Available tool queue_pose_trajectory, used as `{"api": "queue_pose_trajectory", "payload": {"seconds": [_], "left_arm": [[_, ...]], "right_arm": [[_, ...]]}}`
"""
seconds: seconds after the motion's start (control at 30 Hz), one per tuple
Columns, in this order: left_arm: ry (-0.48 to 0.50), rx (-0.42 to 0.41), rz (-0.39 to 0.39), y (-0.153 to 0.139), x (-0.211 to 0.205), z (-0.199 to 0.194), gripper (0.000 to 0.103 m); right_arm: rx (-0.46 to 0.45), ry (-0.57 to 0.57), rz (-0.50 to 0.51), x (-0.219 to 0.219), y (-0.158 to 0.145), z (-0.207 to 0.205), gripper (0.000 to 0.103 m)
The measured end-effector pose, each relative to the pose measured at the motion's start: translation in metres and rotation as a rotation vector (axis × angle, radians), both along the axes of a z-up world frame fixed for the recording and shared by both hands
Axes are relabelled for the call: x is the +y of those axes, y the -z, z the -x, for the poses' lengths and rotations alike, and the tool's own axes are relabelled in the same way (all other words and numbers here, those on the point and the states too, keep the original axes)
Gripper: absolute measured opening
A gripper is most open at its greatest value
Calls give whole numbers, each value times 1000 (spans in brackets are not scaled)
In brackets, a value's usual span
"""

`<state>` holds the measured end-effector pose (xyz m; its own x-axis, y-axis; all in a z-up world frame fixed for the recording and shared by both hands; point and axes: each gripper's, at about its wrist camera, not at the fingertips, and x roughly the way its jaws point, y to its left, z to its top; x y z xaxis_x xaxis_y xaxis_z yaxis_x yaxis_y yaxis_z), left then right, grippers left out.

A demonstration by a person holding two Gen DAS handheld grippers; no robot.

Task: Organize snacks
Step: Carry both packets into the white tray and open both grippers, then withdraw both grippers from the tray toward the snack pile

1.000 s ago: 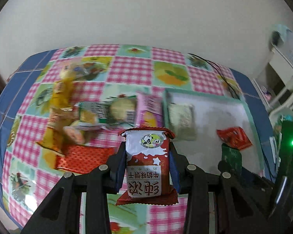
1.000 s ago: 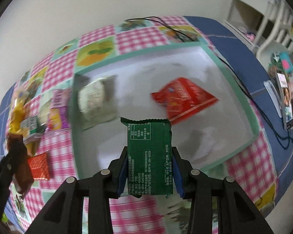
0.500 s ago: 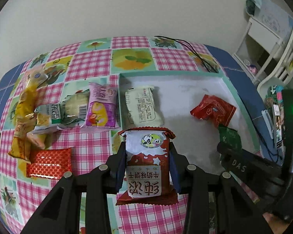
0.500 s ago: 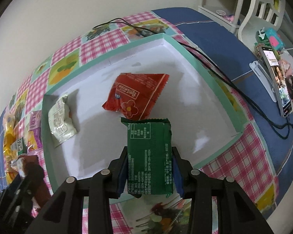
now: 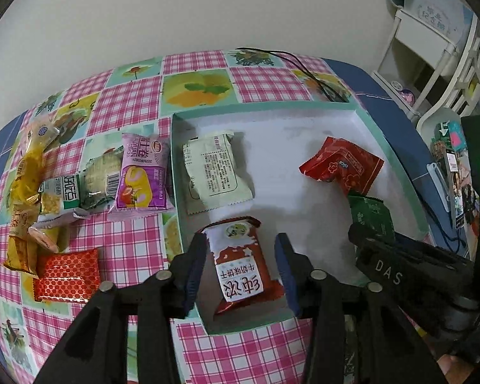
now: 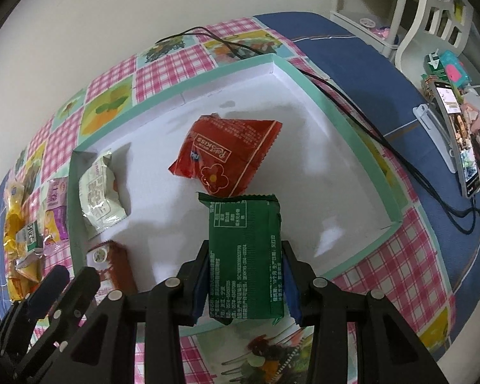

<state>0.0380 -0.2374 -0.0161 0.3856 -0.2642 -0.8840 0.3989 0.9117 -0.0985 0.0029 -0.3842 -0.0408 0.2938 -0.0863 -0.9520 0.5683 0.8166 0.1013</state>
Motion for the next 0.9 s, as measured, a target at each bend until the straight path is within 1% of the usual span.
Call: {"api": "queue_pose_trajectory", "payload": {"seconds": [0.2,0.3,0.37,0.43,0.57,0.63,0.67,0.73,0.87,0.9], "left_arm": [[-25,21,-6,-1,4,-2,50],[-59,38,-14,0,9,-5,59],[-81,44,-24,1,14,-7,62],[-106,49,-39,2,18,-9,64],[-151,69,-42,6,28,-14,66],[-170,69,-43,5,32,-16,72],[-181,65,-45,5,34,-17,74],[-201,52,-51,4,38,-18,86],[-235,28,-75,3,46,-20,91],[-240,22,-81,3,48,-21,94]], "right_arm": [[5,-8,-3,1,0,-1,43],[4,-11,-6,1,1,-2,45],[-2,-15,-18,2,1,-2,50],[-4,-21,-14,2,1,-2,65],[-5,-40,-3,4,1,-3,69],[-2,-49,4,6,1,-3,75],[-1,-57,8,7,2,-3,76],[-3,-71,14,8,2,-5,85],[-11,-90,29,11,1,-5,95],[-15,-93,31,12,0,-5,98]]}}
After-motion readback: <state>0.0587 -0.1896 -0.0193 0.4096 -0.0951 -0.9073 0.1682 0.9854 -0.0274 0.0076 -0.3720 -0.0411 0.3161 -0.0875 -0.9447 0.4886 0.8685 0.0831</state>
